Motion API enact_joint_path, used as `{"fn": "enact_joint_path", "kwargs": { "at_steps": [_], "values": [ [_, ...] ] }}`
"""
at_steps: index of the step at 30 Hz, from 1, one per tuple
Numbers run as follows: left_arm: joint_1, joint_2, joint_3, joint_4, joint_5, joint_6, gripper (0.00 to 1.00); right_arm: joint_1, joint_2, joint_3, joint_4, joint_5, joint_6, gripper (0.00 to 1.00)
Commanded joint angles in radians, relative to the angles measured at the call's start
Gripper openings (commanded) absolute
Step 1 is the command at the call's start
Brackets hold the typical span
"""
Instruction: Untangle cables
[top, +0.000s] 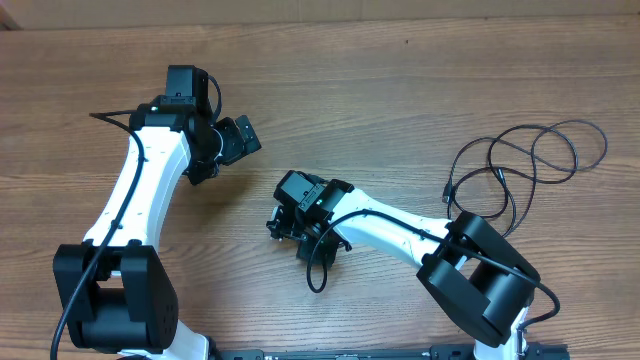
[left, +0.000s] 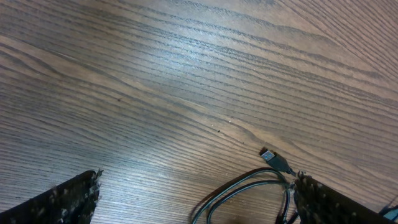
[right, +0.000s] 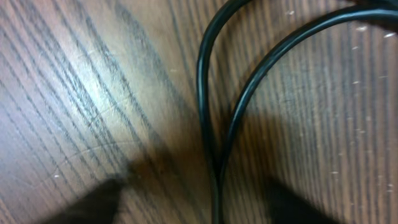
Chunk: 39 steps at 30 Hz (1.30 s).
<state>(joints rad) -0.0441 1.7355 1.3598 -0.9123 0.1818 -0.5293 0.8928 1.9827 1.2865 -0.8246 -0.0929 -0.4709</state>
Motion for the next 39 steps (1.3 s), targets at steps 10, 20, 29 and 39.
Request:
{"fn": "enact_joint_path", "kwargs": {
  "at_steps": [10, 20, 29, 39],
  "values": [
    [-0.002, 0.01, -0.007, 0.001, -0.01, -0.013, 1.0, -0.005, 0.021, -0.018, 0.0, -0.006, 0.021, 0.43],
    [-0.002, 0.01, -0.007, 0.001, -0.01, -0.013, 1.0, -0.005, 0.021, -0.018, 0.01, 0.011, 0.059, 0.04],
    [-0.002, 0.01, -0.007, 0.001, -0.01, -0.013, 1.0, -0.005, -0.056, 0.052, -0.075, -0.112, 0.09, 0.04],
    [-0.002, 0.01, -0.007, 0.001, -0.01, -0.013, 1.0, -0.006, -0.326, 0.186, -0.158, -0.129, 0.109, 0.04]
  ]
}}
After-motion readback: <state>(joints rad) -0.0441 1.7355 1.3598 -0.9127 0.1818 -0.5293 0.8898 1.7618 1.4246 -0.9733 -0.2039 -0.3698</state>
